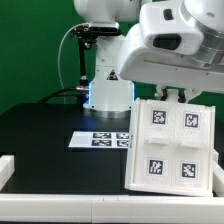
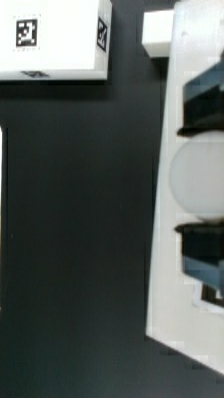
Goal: Assemble cabinet
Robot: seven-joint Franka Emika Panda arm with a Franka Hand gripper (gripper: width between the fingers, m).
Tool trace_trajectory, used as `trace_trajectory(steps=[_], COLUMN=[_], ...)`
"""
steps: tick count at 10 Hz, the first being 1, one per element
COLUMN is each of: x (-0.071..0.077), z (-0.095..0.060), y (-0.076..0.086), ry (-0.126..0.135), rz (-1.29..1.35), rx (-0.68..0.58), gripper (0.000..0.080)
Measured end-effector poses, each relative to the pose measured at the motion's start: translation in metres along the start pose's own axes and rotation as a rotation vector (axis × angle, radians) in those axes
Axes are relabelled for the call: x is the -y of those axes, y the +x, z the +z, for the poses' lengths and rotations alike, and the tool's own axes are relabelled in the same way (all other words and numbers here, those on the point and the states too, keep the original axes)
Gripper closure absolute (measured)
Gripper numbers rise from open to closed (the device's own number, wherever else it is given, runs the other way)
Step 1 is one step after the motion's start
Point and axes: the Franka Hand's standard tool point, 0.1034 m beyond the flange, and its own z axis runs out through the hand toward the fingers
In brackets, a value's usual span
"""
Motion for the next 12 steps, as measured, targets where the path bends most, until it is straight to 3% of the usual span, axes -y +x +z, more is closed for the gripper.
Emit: trace_trajectory(steps=[2,3,4,8,11,12], x=[0.007,0.01,0.012,0.012,0.014,0.014], z=[-0.006,-0.01,-0.012,-0.006,-0.004,-0.003], y=[-0.001,0.001,0.005,0.007,-0.014,-0.013], ry=[-0.013,-0.046,-0.063,-0.058,-0.034,-0.039], rz=[-0.015,-0.052,-0.086,-0.052,0.046,0.059], rx=[-0.001,-0.015,-0.033,-0.032,0.089,0.098], gripper=[0.0578,0.0578,0.0578,0.0578,0.0578,0.0578])
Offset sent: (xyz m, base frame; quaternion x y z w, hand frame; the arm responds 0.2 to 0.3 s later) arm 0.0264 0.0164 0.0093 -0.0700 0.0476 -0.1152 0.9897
